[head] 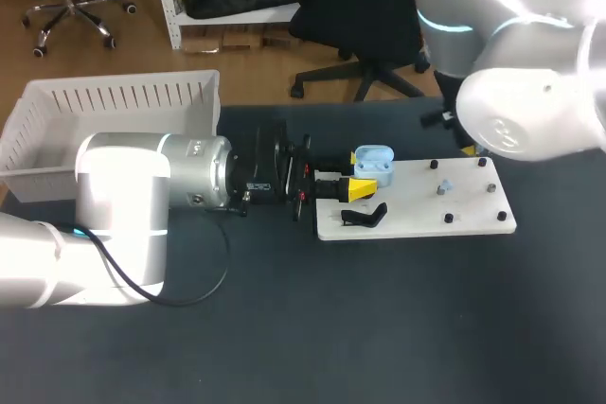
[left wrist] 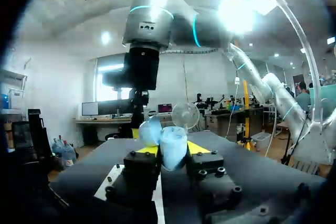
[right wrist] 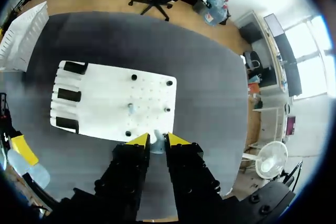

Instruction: Pick up each earbud case from the left stands, insert the matching earbuds, close the lid, and place the case in the box.

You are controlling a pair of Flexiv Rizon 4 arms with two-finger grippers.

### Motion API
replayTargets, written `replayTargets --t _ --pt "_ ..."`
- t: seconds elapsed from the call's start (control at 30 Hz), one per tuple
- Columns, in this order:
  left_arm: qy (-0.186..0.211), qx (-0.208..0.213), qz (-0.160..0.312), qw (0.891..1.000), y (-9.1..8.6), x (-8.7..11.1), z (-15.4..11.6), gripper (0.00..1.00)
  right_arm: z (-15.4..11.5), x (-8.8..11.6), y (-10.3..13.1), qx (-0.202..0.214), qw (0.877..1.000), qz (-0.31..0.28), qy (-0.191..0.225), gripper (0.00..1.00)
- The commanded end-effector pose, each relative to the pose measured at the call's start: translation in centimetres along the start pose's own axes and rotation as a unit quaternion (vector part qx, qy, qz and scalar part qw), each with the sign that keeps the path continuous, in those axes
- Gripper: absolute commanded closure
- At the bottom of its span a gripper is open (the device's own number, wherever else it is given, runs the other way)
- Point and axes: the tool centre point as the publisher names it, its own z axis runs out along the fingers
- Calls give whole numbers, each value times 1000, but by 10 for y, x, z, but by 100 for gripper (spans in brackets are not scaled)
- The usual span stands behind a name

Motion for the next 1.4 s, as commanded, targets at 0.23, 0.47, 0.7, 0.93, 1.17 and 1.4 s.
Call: replayTargets --t 0.23,0.47,0.7,0.93,1.17,1.4 --pt "-1 -1 1 1000 0 1 0 100 -106 66 39 -4 1000 -10 -4 100" --pt "-1 -1 1 1000 0 1 0 100 -133 82 84 -32 997 -71 21 100" --pt "-1 -1 1 1000 0 1 0 100 -138 81 96 -41 996 -73 2 100" --pt "-1 -1 1 1000 0 1 0 100 -138 81 96 -41 996 -73 2 100" --pt "-1 -1 1 1000 0 1 0 100 -148 80 109 -66 994 52 68 100" --pt "-1 -1 1 1000 0 1 0 100 -139 73 126 -88 986 128 57 100"
